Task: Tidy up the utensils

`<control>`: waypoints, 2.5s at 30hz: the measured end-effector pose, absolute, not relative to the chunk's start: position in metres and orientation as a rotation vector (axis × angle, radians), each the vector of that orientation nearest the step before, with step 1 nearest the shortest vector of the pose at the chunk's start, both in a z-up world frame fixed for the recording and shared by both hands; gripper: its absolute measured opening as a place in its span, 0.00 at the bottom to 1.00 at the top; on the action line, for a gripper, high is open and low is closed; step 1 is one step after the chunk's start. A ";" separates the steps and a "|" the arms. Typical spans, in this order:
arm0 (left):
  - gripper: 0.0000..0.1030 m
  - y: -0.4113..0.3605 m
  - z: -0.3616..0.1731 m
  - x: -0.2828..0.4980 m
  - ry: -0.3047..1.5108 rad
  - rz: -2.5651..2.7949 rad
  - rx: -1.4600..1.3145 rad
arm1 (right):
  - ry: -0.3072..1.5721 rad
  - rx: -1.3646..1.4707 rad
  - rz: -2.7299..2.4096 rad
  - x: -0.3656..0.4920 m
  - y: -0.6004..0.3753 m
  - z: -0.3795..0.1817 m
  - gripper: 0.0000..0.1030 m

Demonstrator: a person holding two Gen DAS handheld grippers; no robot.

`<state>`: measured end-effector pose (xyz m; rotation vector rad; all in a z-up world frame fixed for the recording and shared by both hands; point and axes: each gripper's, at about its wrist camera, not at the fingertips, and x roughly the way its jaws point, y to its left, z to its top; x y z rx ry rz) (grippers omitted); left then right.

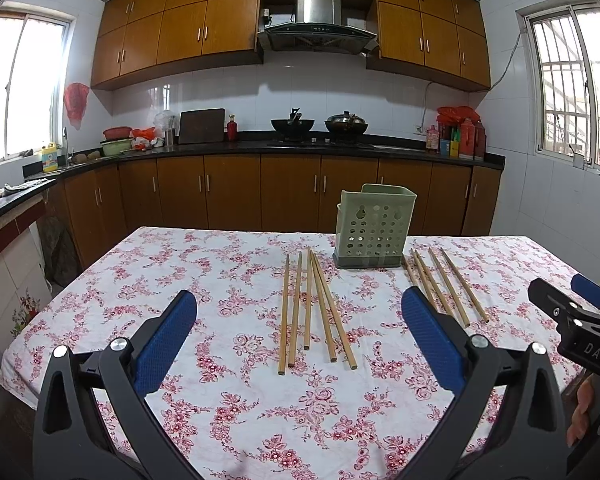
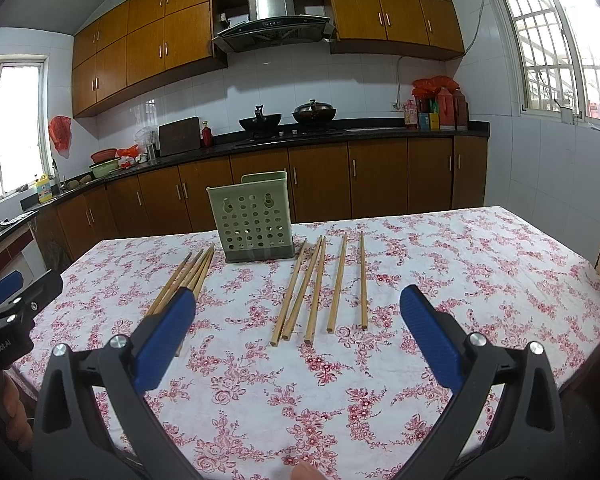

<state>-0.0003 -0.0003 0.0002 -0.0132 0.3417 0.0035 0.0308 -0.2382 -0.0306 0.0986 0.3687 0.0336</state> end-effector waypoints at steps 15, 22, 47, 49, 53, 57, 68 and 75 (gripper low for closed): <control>0.98 0.000 0.000 0.000 0.344 0.003 -0.014 | 0.370 0.100 0.034 0.030 -0.239 -0.030 0.96; 0.98 0.000 0.000 0.000 0.344 0.003 -0.013 | 0.370 0.101 0.034 0.030 -0.239 -0.030 0.96; 0.98 0.000 0.001 -0.001 0.346 0.003 -0.013 | 0.372 0.104 0.035 0.031 -0.239 -0.031 0.96; 0.98 0.000 0.002 -0.002 0.346 0.003 -0.013 | 0.372 0.104 0.035 0.031 -0.239 -0.031 0.96; 0.98 0.000 0.003 -0.003 0.347 0.002 -0.012 | 0.373 0.104 0.035 0.032 -0.239 -0.031 0.96; 0.98 0.000 0.003 -0.004 0.348 0.002 -0.012 | 0.373 0.103 0.035 0.033 -0.239 -0.030 0.96; 0.98 0.031 -0.017 0.039 0.500 0.121 -0.085 | 0.557 0.122 -0.046 0.076 -0.258 -0.053 0.96; 0.98 0.075 -0.035 0.066 0.648 0.125 -0.227 | 0.746 0.220 -0.104 0.130 -0.288 -0.076 0.80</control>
